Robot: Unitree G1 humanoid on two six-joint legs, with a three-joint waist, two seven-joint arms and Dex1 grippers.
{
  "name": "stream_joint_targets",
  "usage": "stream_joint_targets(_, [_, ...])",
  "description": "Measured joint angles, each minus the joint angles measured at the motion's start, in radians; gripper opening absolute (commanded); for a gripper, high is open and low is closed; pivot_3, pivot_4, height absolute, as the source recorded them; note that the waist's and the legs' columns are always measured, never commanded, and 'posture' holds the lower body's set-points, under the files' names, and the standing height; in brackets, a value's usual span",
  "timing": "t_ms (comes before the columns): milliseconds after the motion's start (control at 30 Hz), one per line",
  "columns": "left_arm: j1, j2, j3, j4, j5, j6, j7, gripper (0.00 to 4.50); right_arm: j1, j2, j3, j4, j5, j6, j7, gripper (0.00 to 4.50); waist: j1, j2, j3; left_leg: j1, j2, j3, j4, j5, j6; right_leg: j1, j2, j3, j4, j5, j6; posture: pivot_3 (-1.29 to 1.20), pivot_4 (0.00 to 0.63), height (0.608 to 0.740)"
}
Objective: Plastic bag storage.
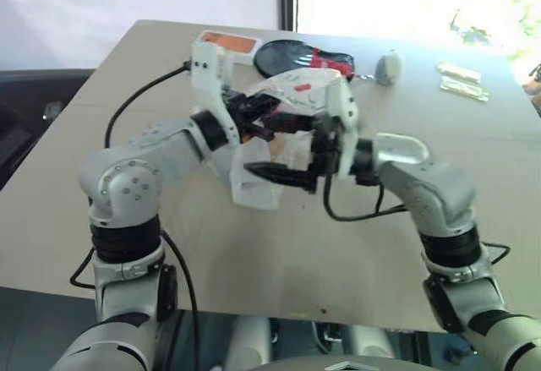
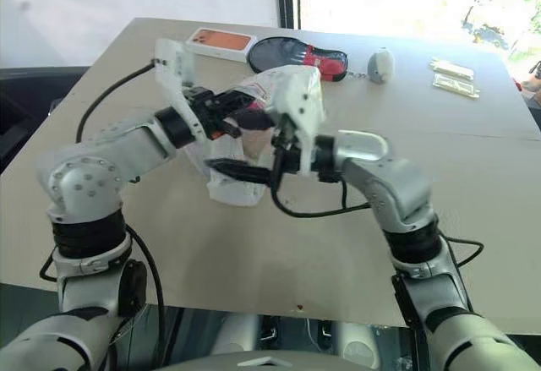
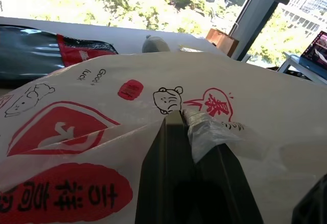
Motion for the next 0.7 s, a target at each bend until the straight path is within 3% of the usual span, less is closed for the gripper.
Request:
stream_joint_targets(67, [0.0, -0.012, -0.013, 0.002, 0.027, -0.024, -0.005, 0.0, 0.0, -0.003, -0.02, 0.004, 0.027, 0.011, 0.01, 4.44, 0.0, 0.0, 0.0, 0.0, 0.0, 0.0, 0.0, 0.0, 0.0, 0.0, 0.0, 0.0, 0.0, 0.0, 0.0, 0.0, 0.15, 0.74])
stream_joint_targets(300, [-0.011, -0.043, -0.033, 0.073, 0.132, -0.086, -0.011, 0.0, 0.024, 0.003, -0.237, -0.084, 0.451, 0.163, 0.0, 4.44, -0.005, 0.0, 0.0, 0.001, 0.001, 0.0, 0.0, 0.0, 0.0, 0.0, 0.001, 0.0, 0.001, 0.0, 0.0, 0.0, 0.15, 0.74])
stream_joint_targets(400, [-0.012, -0.057, -0.038, 0.075, 0.152, -0.1, -0.028, 0.0, 0.024, -0.039, -0.221, -0.09, 0.433, 0.158, -0.013, 4.44, -0.004, 0.0, 0.0, 0.001, 0.001, 0.0, 0.0, 0.0, 0.0, 0.0, 0.0, 0.001, 0.0, 0.0, 0.0, 0.0, 0.15, 0.74])
stream_joint_targets(600, [-0.012, -0.077, -0.064, 0.083, 0.183, -0.112, -0.055, 0.0, 0.024, 0.001, -0.189, -0.058, 0.404, 0.124, -0.056, 4.44, -0.003, 0.0, 0.0, 0.0, 0.001, 0.0, 0.0, 0.0, 0.0, 0.0, 0.001, 0.001, 0.001, 0.0, 0.0, 0.0, 0.15, 0.74])
stream_joint_targets(700, [-0.011, -0.073, -0.06, 0.084, 0.206, -0.119, -0.056, 0.0, 0.048, -0.125, -0.193, -0.131, 0.311, 0.117, -0.139, 4.44, 0.003, 0.0, 0.0, -0.001, 0.0, -0.001, 0.0, 0.0, 0.0, 0.0, -0.001, 0.0, 0.0, 0.0, 0.0, 0.0, 0.15, 0.74])
